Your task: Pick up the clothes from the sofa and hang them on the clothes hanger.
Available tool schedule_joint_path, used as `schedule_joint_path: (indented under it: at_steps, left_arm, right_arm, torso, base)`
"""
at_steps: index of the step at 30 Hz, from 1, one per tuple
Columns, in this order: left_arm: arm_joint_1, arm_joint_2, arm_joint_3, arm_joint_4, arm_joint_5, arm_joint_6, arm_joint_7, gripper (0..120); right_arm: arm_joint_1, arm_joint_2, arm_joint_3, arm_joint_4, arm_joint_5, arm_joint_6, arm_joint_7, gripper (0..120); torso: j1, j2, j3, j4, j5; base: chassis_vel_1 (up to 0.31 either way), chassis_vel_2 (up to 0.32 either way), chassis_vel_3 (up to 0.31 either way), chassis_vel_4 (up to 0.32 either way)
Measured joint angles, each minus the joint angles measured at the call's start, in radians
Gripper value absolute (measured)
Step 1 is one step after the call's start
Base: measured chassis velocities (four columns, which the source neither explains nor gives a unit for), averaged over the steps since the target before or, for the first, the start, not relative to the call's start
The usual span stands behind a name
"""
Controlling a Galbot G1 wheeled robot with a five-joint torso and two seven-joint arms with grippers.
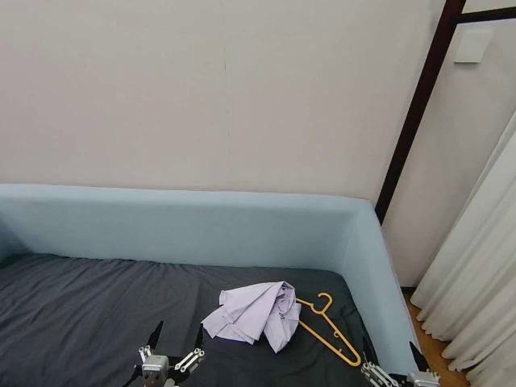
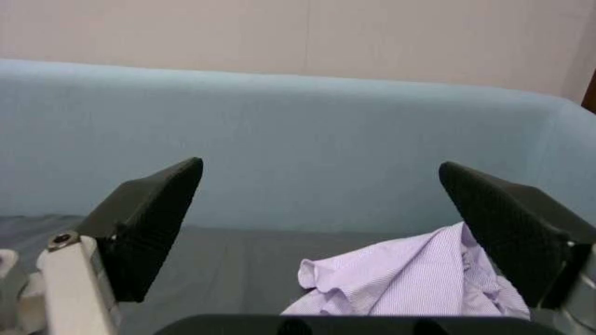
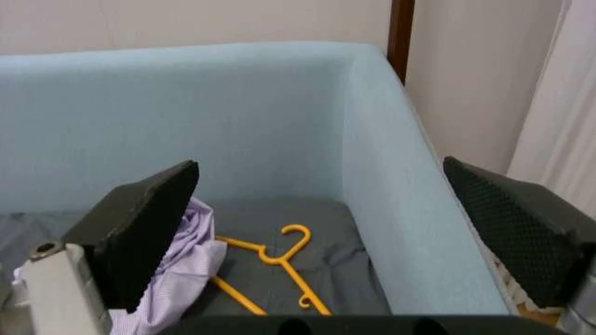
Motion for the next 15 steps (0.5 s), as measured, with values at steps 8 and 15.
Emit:
schedule_joint_path:
  at_steps: [8, 15]
  left_arm:
    - [0.004, -0.010, 0.000, 0.007, 0.009, -0.003, 0.000, 100]
    - [0.013, -0.020, -0.008, 0.017, 0.015, -0.013, 0.000, 100]
  right_arm:
    - [0.002, -0.017, -0.017, -0.011, 0.008, -0.005, 0.003, 100]
    - [0.013, -0.116, -0.021, -0.011, 0.108, -0.057, 0.017, 100]
  torso:
    - [0.000, 0.000, 0.000, 0.0000, 0.0000]
    - [0.000, 0.000, 0.000, -0.0001, 0.0001]
  base:
    - [0.000, 0.000, 0.000, 0.000]
    - [0.000, 0.000, 0.000, 0.000]
